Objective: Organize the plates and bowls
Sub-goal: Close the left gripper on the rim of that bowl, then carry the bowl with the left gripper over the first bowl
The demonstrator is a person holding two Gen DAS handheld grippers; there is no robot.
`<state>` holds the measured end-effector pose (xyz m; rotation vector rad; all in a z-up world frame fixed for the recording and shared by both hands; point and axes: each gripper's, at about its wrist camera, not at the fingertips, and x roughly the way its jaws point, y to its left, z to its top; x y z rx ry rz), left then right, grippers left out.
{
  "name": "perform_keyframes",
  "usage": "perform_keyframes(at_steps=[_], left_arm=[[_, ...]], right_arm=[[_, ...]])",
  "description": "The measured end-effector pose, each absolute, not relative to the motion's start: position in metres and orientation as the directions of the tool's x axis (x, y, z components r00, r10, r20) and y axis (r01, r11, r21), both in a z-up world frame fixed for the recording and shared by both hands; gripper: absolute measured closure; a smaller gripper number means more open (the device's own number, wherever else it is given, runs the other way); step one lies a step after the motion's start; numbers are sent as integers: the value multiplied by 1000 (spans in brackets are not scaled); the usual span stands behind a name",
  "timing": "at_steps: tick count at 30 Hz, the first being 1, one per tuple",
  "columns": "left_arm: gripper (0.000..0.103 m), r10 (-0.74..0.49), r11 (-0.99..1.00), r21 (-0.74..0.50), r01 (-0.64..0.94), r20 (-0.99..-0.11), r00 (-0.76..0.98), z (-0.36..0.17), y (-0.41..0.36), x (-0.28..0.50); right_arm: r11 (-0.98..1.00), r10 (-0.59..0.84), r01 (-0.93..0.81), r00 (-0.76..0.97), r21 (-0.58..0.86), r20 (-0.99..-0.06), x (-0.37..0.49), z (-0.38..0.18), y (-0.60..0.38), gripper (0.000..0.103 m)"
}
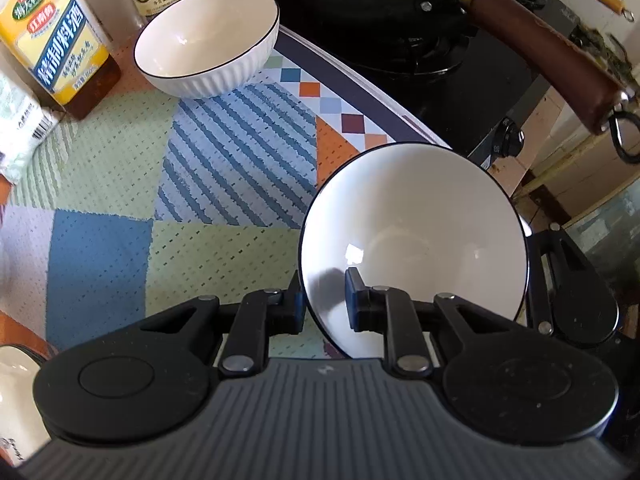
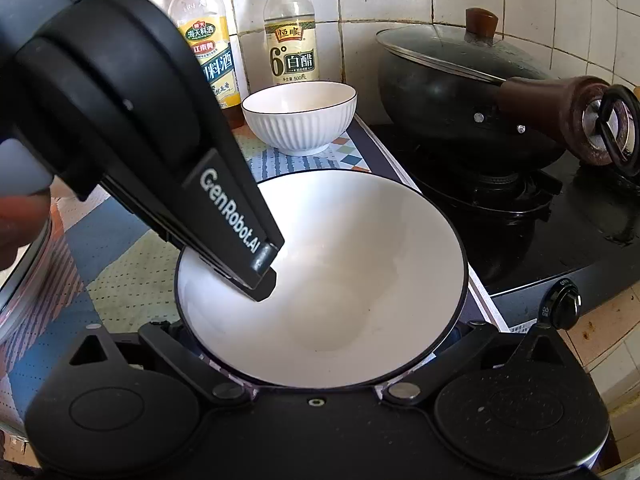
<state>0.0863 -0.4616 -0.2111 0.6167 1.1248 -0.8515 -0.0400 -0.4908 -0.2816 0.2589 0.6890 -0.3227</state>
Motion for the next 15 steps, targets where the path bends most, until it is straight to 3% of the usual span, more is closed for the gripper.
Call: perform_keyframes(at_steps=[15], left_arm=[[84,-339,520,98,848,-888,311,-162,-413,86]], right_arm=[[933,-160,318,786,169,-597,-30,-251,-470,0]])
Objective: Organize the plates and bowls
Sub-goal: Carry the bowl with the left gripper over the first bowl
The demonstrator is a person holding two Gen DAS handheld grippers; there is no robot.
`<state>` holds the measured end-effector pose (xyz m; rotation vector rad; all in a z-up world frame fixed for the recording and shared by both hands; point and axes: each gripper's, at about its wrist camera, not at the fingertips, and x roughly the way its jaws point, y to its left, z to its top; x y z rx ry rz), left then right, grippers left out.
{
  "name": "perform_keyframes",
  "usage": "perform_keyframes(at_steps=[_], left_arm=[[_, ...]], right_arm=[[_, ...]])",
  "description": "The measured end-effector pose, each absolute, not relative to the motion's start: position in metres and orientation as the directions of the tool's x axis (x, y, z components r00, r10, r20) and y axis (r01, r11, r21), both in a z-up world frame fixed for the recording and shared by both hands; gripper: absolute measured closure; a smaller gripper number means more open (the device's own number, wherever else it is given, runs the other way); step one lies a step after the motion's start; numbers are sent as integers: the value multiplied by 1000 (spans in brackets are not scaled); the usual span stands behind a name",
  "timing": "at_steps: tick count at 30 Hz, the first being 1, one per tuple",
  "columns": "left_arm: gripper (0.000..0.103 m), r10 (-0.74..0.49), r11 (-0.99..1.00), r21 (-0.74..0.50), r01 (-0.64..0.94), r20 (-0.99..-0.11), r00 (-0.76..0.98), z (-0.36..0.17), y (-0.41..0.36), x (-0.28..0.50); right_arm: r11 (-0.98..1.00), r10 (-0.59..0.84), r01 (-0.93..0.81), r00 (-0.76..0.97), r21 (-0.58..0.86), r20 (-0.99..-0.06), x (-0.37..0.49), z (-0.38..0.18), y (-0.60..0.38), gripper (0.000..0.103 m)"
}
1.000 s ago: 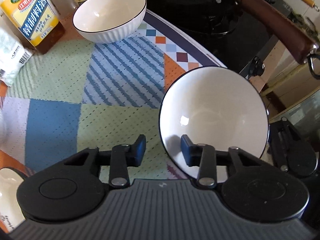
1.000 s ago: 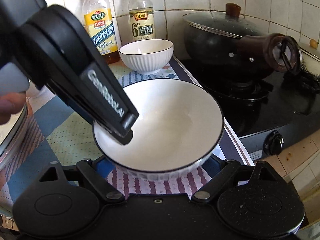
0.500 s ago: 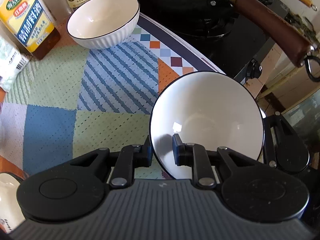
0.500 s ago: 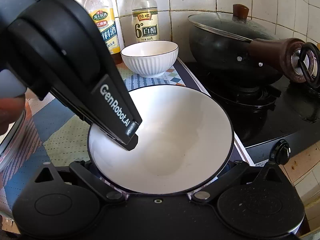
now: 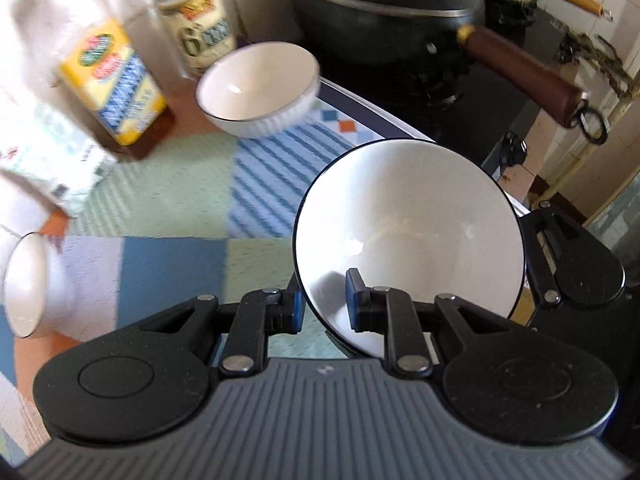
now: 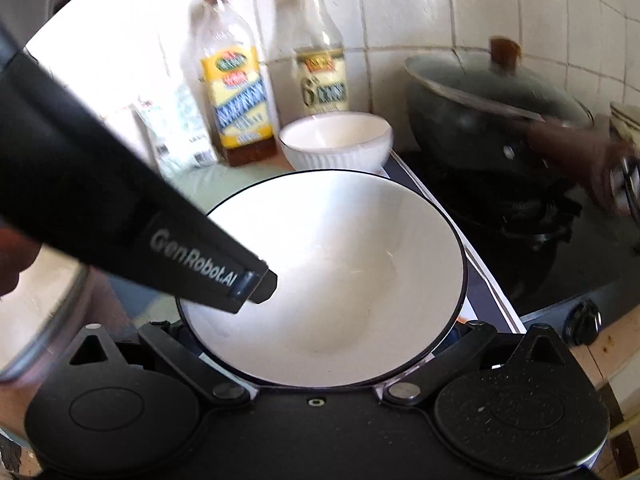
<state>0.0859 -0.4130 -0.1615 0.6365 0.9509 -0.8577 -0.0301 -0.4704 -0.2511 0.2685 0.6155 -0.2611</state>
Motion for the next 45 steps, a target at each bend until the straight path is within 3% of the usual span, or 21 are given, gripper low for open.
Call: perform_keyframes(at_steps=[6,11,27,39,45], left_arm=[[84,-383,563,64,824,-863,329,-129,-362,103],[84,-399,665,-49,745,-867,299,-115,-311,134],[84,-392,856,-172,487,-831,395,-112,-170,216],[84,-364,891,-185,415,-838,407,-118,-131,267],[84,-361,889,-174,425,-836,413,-122,-137,296]], right_arm=[[961,-136,246,818,126,-559,-18,-219,-439,0],[982,-84,160,838,97,-539,0,-199,-407,0],[990,106,-137,829,-16,-549,101,-169,-309,1],[948,214,-311,775,-63,-594,142,-170,-277,7],[952,220,-303,764,-37,-607,166,-174,-279,12]])
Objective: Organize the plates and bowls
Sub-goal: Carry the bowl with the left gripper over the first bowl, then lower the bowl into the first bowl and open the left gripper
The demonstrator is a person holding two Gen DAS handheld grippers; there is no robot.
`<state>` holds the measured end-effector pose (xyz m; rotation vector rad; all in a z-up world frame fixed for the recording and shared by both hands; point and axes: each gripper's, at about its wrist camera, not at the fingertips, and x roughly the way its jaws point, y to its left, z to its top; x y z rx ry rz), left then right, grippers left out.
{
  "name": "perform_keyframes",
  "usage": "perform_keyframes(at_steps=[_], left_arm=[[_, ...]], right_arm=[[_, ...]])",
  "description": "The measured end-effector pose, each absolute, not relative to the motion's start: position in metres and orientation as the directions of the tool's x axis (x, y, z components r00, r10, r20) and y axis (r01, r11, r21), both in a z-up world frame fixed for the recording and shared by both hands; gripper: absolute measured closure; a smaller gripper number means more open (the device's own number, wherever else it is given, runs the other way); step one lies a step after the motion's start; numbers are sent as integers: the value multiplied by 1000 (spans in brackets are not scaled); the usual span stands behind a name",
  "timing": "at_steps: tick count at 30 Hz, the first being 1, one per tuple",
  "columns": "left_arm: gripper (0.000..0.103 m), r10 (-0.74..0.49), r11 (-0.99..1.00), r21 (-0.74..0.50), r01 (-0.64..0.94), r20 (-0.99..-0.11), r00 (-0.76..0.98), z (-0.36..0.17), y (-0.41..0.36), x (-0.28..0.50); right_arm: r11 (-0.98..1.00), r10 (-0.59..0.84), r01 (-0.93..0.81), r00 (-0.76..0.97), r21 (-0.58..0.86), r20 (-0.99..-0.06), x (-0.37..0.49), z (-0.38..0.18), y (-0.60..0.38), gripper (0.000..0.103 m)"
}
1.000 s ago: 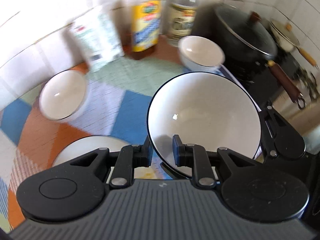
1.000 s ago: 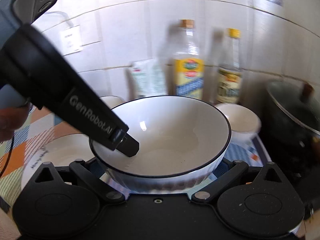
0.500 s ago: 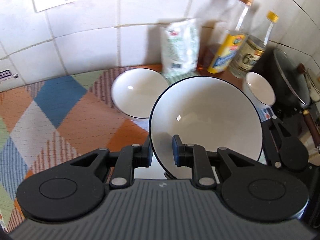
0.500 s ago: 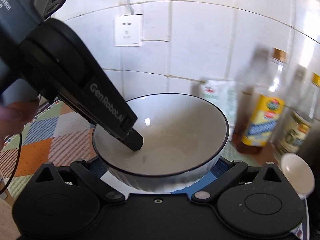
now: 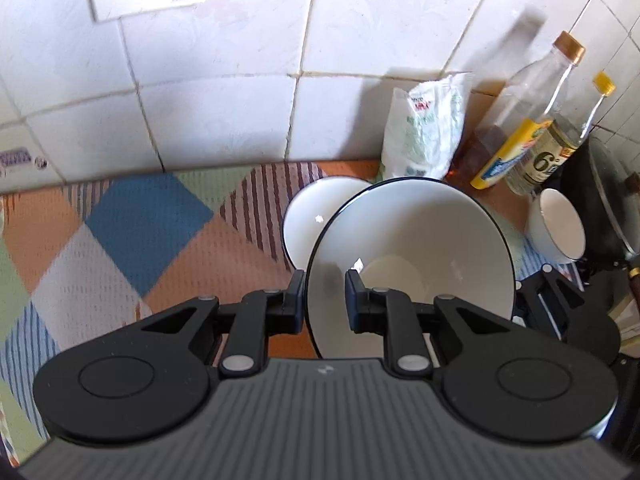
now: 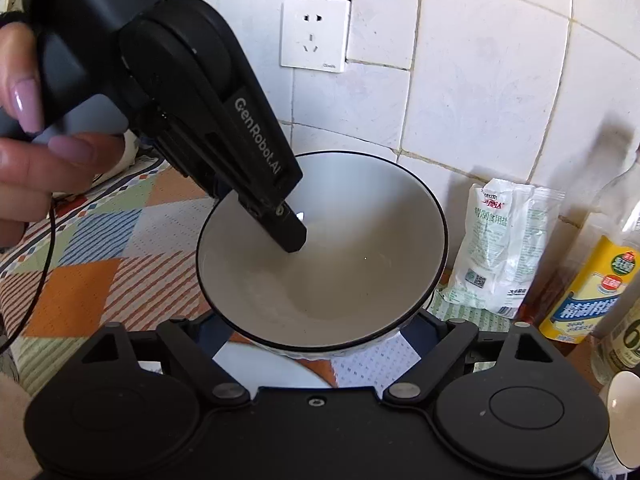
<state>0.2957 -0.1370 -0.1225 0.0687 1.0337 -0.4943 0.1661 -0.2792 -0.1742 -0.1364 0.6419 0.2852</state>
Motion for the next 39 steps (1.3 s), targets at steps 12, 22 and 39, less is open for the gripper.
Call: perform_keyframes(at_steps=[12,22,39], left_arm=[[84,-287,869,-57,491,-868,406,-147,-171,345],[84,-281,839,-59,541,-898,338,-162,-174,363],[84,-240,843,-37,536,-919,313,-173,-182,377]], right_arm=[[984,102,-175,726,-40,-681,221,-195,-277,12],[981,62,-175,701,-87,-711,231,-200,-273,12],[986,37,-147,657,-80,-753,248,-214,-269,9]])
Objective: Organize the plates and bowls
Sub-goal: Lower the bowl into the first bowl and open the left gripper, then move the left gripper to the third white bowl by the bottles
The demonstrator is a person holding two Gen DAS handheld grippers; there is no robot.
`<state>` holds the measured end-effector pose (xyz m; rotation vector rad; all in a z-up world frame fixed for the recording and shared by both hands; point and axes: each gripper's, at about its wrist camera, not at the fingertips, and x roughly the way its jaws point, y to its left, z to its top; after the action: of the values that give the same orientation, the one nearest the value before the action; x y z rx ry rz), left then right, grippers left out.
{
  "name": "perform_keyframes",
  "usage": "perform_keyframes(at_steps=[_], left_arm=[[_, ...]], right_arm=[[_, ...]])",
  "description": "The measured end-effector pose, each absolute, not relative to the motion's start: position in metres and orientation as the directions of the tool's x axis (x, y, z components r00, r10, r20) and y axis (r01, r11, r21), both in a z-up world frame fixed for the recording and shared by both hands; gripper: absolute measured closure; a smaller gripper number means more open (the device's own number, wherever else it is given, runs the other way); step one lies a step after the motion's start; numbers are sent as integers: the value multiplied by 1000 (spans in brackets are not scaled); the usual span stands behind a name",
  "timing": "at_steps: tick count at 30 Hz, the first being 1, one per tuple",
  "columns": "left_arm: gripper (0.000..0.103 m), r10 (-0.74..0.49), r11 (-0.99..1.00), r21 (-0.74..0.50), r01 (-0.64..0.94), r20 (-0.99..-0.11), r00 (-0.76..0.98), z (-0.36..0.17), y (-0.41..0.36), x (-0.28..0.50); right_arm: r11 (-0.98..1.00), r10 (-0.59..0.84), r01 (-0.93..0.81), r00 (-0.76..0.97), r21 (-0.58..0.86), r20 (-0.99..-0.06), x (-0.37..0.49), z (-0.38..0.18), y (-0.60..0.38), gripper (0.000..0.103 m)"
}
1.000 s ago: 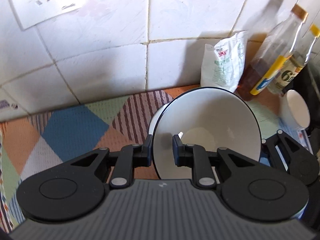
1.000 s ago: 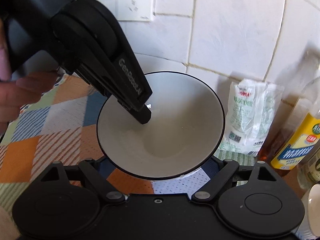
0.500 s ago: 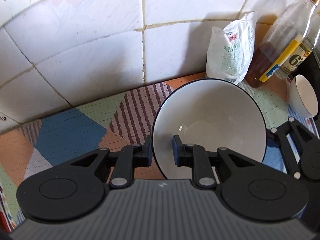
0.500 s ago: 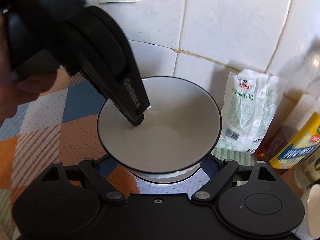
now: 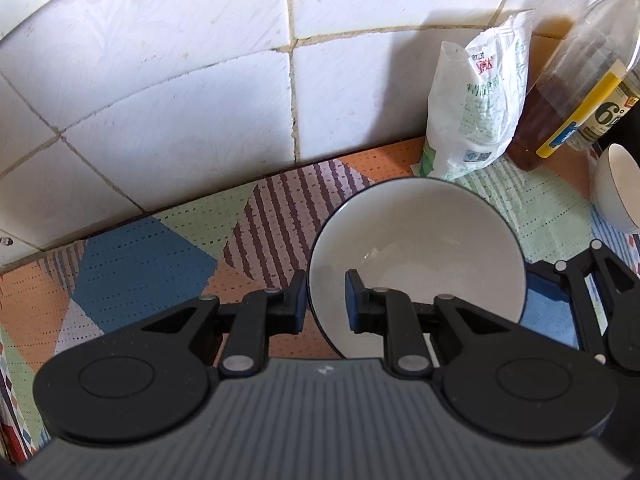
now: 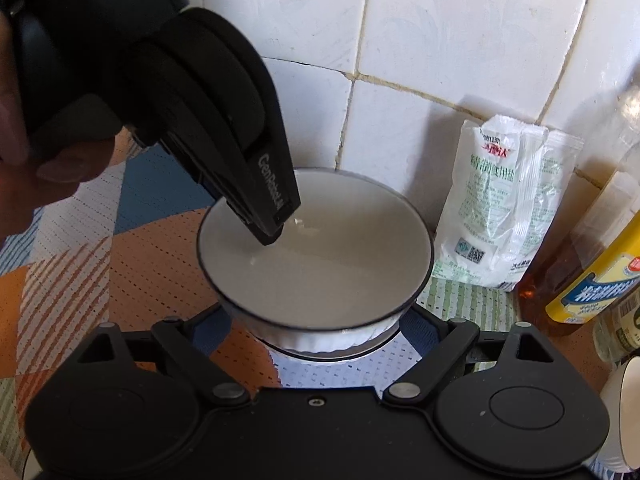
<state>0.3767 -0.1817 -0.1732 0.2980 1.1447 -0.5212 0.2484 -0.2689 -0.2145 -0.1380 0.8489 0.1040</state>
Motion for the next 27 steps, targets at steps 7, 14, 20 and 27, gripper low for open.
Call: perform_keyframes(at_steps=[7,14,20,27], left_arm=[[84,-216,836,0,549,-919,328,-171,-187,371],[81,-249,843,-33,536,-908,336,-151,-179,356],[81,-304,840,-92,535,-896,324,-128,-178,331],[81,-366,801,-134,584,-880,301,-106,-203,296]], right_arm=[[982,-2,-139,657,-124,-754,245,-214,-267,5],[965,-33,-158,720,-210,-693,218,-200,-271,6],[990,-52,-44,766,-134,-641,177,-179,-307,6],[993,-120,91,780,-79,-613,127,-165,-344,6]])
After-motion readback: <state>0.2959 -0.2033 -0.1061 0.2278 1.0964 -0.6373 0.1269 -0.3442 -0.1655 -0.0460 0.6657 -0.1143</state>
